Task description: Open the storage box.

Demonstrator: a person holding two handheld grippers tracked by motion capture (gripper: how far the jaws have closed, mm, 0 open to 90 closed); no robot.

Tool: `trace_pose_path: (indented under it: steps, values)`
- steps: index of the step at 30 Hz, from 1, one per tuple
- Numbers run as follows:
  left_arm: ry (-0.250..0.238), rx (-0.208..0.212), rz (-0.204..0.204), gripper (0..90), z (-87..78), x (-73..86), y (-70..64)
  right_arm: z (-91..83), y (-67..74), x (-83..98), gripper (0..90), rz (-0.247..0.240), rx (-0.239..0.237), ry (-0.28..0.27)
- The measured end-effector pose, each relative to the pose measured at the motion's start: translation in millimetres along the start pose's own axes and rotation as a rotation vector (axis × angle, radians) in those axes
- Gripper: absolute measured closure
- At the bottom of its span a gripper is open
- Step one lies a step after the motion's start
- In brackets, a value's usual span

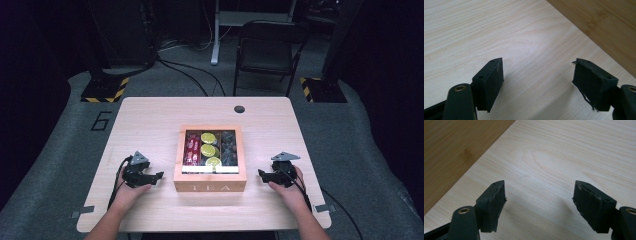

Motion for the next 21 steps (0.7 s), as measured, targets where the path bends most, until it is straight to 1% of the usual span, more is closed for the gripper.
trace_pose_path:
  steps: [2, 3, 4, 5, 6, 7, 8, 9, 10, 12, 16, 17, 18, 19, 20, 21]
  values:
    - [-0.004, -0.003, 0.0, 26.4, -2.2, -2.4, -0.7, -0.9, -0.6, -1.1, 26.1, -0.007, -0.006, -0.006]
    - [-0.008, 0.001, -0.003, 27.0, -3.9, -3.9, -1.3, -1.9, 2.0, -1.0, 26.3, 0.013, -0.008, -0.003]
    - [-0.019, 0.001, -0.006, 27.5, -5.5, -5.6, -1.8, -3.3, 0.6, -0.6, 26.6, -0.02, -0.006, 0.006]
    - [-0.027, -0.001, -0.013, 28.2, -6.9, -7.2, -2.5, -3.5, 2.5, -1.7, 26.8, -0.006, -0.004, -0.001]
    - [-0.03, 0.001, -0.019, 28.6, -8.4, -8.6, -3.6, -4.8, 2.9, -1.8, 26.9, -0.015, -0.007, 0.0]
    - [-0.03, 0.001, -0.019, 29.1, -8.4, -8.6, -3.6, -5.7, 4.8, -2.2, 27.1, -0.011, -0.009, -0.002]
    - [-0.034, 0.005, -0.002, 29.6, -10.6, -10.8, -5.9, -6.6, 5.7, -3.2, 27.4, -0.022, -0.012, -0.007]
    - [-0.033, 0.006, 0.001, 30.2, -11.3, -11.7, -7.7, -7.6, 6.6, -3.6, 27.6, -0.025, -0.005, -0.007]
    - [-0.034, 0.008, 0.008, 30.4, -11.8, -12.4, -8.8, -8.9, 8.2, -4.0, 27.7, -0.038, -0.012, -0.01]
    - [-0.029, 0.01, 0.007, 31.2, -12.4, -13.2, -11.3, -10.9, 12.2, -5.5, 28.0, -0.035, -0.015, -0.019]
    - [-0.013, 0.029, 0.002, 32.2, -13.6, -14.1, -15.4, -16.5, 20.1, -8.1, 29.0, -0.064, -0.036, -0.033]
    - [-0.013, 0.029, 0.011, 32.2, -14.2, -14.4, -15.4, -17.9, 22.6, -8.4, 29.8, -0.064, -0.04, -0.036]
    - [-0.019, 0.028, 0.003, 32.2, -14.6, -15.1, -16.6, -19.1, 25.1, -8.6, 30.5, -0.07, -0.051, -0.036]
    - [-0.019, 0.028, 0.003, 32.2, -14.6, -15.1, -16.6, -19.1, 25.1, -8.6, 30.5, -0.07, -0.051, -0.036]
    - [-0.025, 0.027, 0.008, 32.2, -16.4, -16.2, -17.1, -20.7, 30.5, -9.1, 32.4, -0.075, -0.069, -0.046]
    - [-0.033, 0.021, 0.004, 32.1, -17.2, -16.9, -17.6, -21.6, 32.4, -8.6, 32.7, -0.089, -0.08, -0.039]
Point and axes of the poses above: each handheld gripper's, and its own axes: z roughly forward along the jaws, x roughly out of its underside, y roughly to its left, the point moved 8 cm from there along z, roughly forward along the jaws, and after that the axes turned 10 degrees about z, right-handed, at the moved point
